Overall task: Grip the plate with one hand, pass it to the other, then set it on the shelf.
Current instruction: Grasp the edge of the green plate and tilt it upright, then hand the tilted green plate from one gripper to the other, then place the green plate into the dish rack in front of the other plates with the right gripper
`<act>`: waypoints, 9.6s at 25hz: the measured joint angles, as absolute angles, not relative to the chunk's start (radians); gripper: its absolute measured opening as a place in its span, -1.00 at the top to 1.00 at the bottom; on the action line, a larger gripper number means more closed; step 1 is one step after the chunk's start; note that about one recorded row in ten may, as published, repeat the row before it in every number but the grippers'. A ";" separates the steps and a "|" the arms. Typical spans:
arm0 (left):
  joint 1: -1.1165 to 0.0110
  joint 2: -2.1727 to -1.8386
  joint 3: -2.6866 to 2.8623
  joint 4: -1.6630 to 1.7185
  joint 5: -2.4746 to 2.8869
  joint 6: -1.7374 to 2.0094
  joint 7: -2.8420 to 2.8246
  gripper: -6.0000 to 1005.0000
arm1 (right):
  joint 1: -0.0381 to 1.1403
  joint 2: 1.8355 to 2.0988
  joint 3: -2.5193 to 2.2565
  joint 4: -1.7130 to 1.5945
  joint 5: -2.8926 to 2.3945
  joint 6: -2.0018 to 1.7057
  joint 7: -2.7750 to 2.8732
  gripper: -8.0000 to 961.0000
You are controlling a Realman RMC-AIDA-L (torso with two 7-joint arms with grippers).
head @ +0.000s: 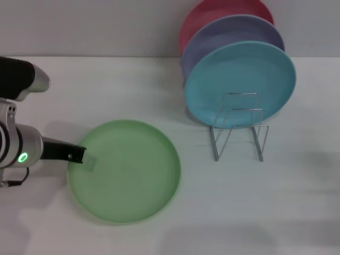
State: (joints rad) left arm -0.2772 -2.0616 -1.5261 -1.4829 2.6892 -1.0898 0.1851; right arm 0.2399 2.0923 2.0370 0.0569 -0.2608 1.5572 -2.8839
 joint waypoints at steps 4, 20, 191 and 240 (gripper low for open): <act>-0.276 -2.062 -1.549 -1.529 2.658 -1.095 0.230 0.85 | 0.248 2.092 2.037 0.056 -0.261 1.595 -2.884 -0.72; -0.267 -2.061 -1.609 -1.657 2.640 -1.069 0.301 0.91 | 0.372 2.081 2.036 0.190 -0.423 1.715 -2.581 -0.72; -0.041 -2.068 -1.465 -1.677 2.548 -0.434 0.487 -0.30 | 0.151 2.078 2.058 1.102 -1.108 1.307 -2.311 0.90; -0.090 -2.068 -1.365 -1.564 2.546 -0.323 0.486 -0.29 | 0.233 2.076 2.151 0.902 -1.256 1.338 -2.632 0.84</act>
